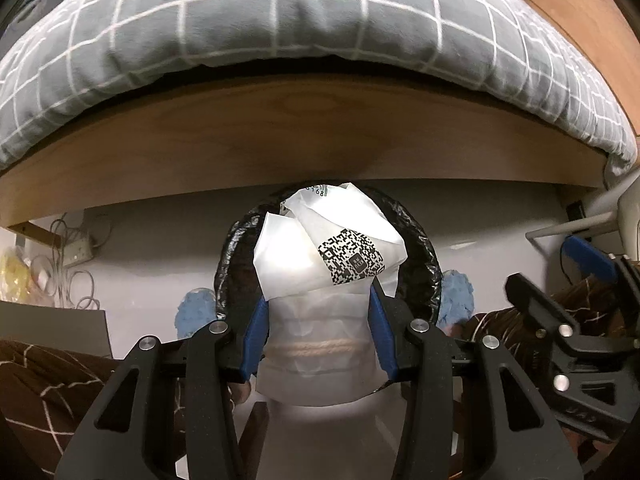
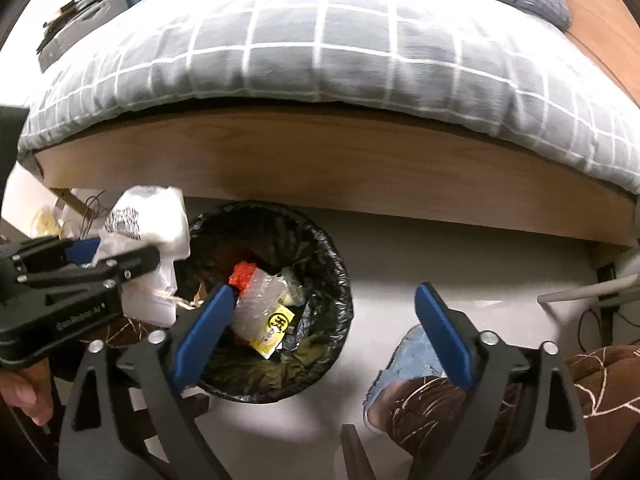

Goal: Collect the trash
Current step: 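Open the left tool to drop the white cloth bag into the bin, then raise both open tools from the bin toward the box and wrapper on the bed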

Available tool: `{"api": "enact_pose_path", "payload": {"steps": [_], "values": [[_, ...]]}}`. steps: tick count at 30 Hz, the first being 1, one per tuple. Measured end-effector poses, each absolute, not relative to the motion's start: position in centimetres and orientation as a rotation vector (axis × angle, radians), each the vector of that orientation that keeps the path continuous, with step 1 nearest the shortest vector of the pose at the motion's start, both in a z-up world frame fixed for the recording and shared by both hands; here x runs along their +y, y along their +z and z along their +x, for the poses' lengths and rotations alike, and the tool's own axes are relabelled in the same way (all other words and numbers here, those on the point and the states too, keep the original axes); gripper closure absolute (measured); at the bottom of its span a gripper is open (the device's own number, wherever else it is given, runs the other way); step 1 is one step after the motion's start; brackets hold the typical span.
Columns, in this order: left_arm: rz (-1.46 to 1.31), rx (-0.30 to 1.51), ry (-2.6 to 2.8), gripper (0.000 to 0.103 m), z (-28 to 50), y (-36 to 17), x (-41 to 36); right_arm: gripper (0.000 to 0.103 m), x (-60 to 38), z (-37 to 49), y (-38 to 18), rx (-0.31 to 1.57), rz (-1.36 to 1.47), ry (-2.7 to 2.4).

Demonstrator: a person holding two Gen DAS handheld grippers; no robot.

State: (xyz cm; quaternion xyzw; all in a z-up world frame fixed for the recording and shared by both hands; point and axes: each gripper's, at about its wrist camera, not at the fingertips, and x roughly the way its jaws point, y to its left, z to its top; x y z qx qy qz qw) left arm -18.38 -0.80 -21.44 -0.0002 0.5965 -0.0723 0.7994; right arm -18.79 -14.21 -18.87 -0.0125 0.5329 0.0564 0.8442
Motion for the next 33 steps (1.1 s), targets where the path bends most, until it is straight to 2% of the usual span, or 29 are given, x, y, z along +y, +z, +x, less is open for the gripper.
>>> {"api": "enact_pose_path", "payload": {"steps": [5, 8, 11, 12, 13, 18, 33], "values": [[0.01, 1.272, -0.15, 0.057, -18.4, -22.0, -1.2, 0.008, -15.0, -18.3, -19.4, 1.134, -0.003, 0.094], [0.007, 1.263, -0.139, 0.052, -18.5, -22.0, -1.1, 0.008, -14.9, -18.2, -19.5, 1.132, 0.0, 0.092], [-0.008, 1.26, -0.13, 0.038, -18.4, -21.9, -1.1, 0.008, -14.7, -18.2, -19.5, 1.131, 0.0, 0.096], [-0.014, 1.26, -0.129, 0.026, -18.4, -21.8, -1.0, 0.008, -14.7, -18.2, -19.5, 1.13, 0.001, 0.097], [-0.02, 1.253, -0.13, 0.019, -18.4, -21.7, -0.9, 0.008, -14.7, -18.1, -19.4, 1.13, 0.004, 0.097], [-0.01, 1.202, -0.108, 0.008, -18.3, -20.5, -0.7, 0.008, -15.1, -17.9, -18.5, 1.111, 0.027, 0.089], [-0.043, 1.018, -0.052, 0.006, -17.9, -13.5, 1.4, 0.008, -16.9, -16.4, -11.2, 0.856, 0.025, 0.029]]}}
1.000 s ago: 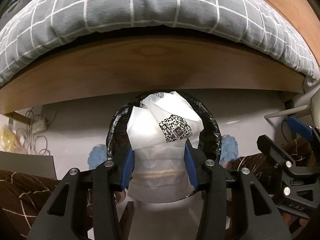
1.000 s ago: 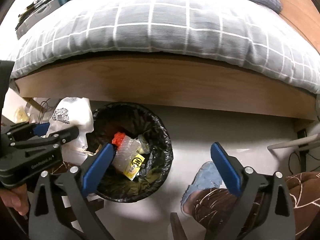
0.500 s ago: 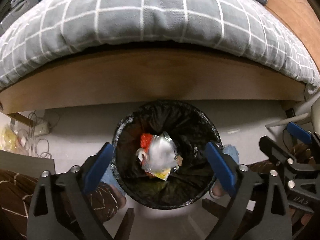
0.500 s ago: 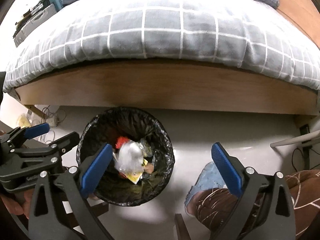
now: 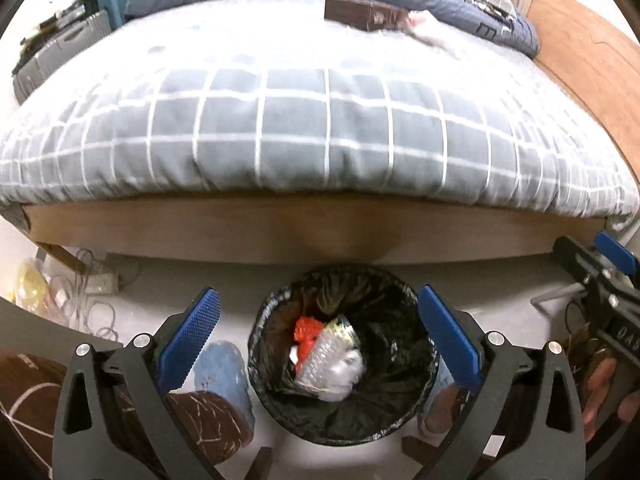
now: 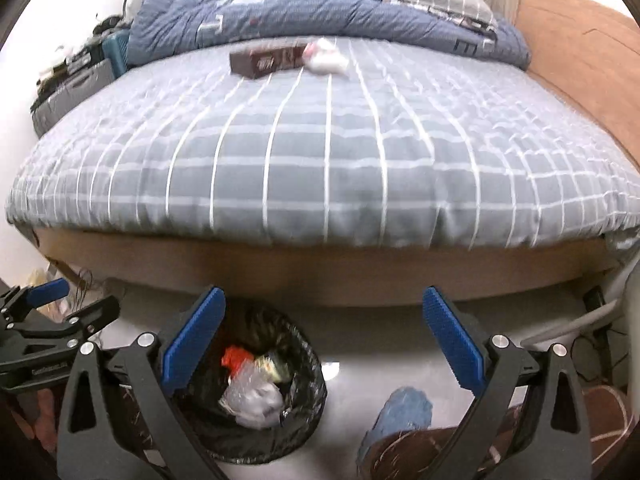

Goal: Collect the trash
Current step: 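Raise both open tools from the bin toward the box and wrapper on the bed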

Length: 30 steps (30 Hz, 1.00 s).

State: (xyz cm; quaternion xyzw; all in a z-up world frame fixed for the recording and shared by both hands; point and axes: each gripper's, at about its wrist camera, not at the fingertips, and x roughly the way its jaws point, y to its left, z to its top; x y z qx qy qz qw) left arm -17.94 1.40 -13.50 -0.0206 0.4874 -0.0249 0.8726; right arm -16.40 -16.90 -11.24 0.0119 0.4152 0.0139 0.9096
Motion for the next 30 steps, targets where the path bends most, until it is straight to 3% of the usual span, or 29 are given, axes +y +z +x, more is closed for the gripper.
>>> {"api": "enact_pose_path", "payload": {"steps": [13, 30], "values": [[-0.031, 0.872, -0.036, 0.006, -14.8, -7.1, 1.6, 0.008, -17.5, -12.9, -4.0, 0.659, 0.022, 0.029], [-0.023, 0.787, -0.022, 0.006, -6.4, -3.3, 1.2, 0.008, -16.8, -4.5, -0.6, 0.57, -0.009, 0.028]]}}
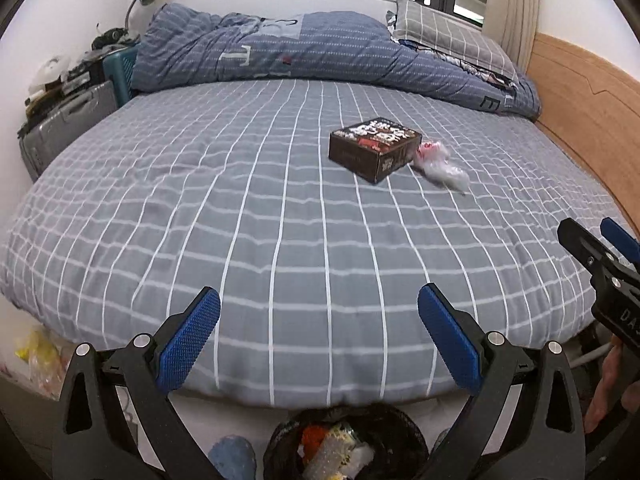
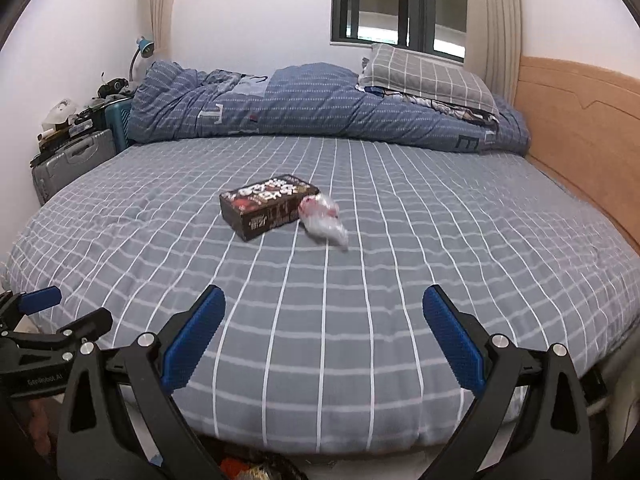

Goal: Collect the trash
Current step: 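Raise both open tools from the bin toward the box and wrapper on the bed, then grasp the pink-white wrapper with the right tool while the left tool grasps the brown cookie box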

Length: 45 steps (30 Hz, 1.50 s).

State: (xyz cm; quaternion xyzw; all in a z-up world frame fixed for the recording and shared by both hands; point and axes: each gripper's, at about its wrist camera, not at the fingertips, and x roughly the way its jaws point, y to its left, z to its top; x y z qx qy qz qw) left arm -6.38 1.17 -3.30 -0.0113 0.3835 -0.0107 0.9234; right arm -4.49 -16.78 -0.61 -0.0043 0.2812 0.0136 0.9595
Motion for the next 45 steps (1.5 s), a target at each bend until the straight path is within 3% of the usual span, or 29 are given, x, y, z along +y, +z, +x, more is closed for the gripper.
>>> {"api": "enact_pose_path", "payload": {"steps": [25, 42, 45], "values": [[0.028, 0.775, -0.035, 0.006, 9.2, -3.6, -0.2, 0.008, -18.1, 9.6, -1.7, 0.602, -0.028, 0.025], [0.089, 0.847, -0.266, 0.006, 20.6, -5.6, -1.9, 0.008, -18.1, 18.6, -5.8, 0.751, -0.023, 0.067], [0.103, 0.864, -0.31, 0.006, 21.9, -6.3, -2.4, 0.013, -17.8, 19.8, -6.9, 0.778, -0.033, 0.083]]}}
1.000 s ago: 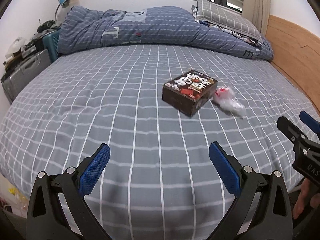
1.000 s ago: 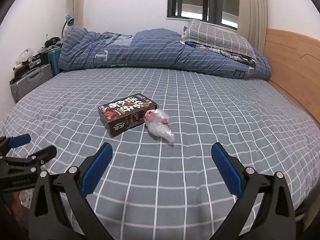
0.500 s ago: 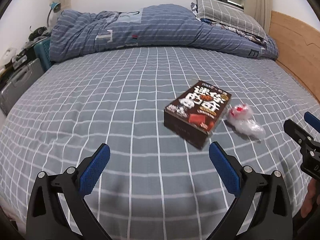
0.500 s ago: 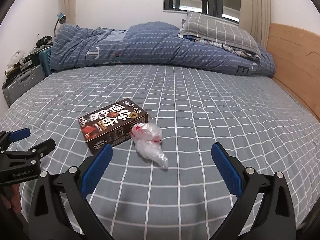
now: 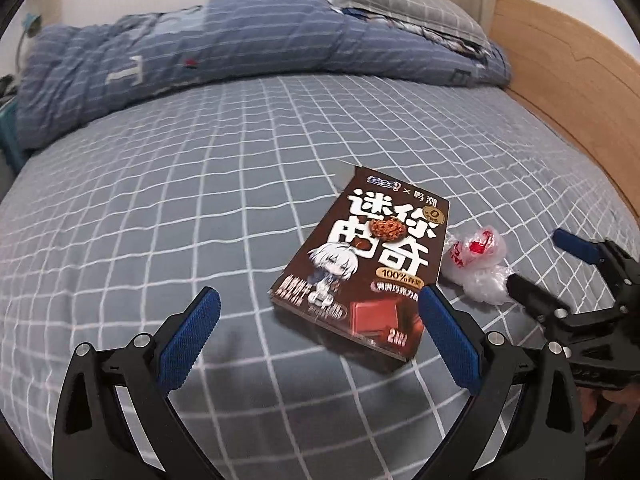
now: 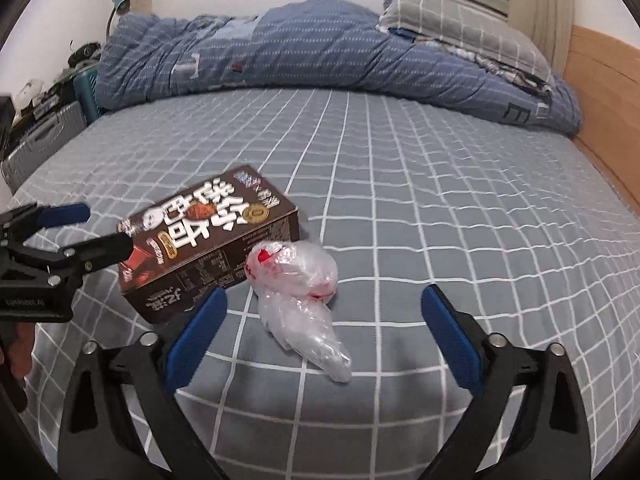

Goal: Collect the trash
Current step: 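Grasp the pink-white wrapper with the right tool while the left tool grasps the brown cookie box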

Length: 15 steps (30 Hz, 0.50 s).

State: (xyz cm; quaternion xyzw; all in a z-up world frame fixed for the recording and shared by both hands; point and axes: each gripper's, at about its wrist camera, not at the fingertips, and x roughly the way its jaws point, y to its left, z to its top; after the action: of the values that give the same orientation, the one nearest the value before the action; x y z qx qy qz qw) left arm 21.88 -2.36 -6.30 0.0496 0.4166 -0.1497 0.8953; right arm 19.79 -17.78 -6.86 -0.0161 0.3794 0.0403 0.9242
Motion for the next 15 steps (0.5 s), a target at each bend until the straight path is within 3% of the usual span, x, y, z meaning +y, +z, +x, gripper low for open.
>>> {"api": "enact_pose_path", "payload": {"steps": [4, 7, 9, 15], "values": [[0.169, 0.867, -0.403, 0.006, 22.7, -7.1, -3.8, 0.016, -17.2, 20.7, -8.4, 0.823, -0.052, 0.126], [0.193, 0.875, -0.431, 0.006, 23.2, -8.0, -4.5, 0.033, -16.9, 21.0, -9.6, 0.865, -0.06, 0.146], [0.192, 0.87, -0.443, 0.006, 23.5, -8.2, -4.7, 0.051, -16.8, 21.2, -10.3, 0.894, -0.048, 0.148], [0.212, 0.854, -0.478, 0.006, 23.5, -8.7, -5.1, 0.065, -17.1, 21.1, -10.7, 0.9, -0.022, 0.172]]}}
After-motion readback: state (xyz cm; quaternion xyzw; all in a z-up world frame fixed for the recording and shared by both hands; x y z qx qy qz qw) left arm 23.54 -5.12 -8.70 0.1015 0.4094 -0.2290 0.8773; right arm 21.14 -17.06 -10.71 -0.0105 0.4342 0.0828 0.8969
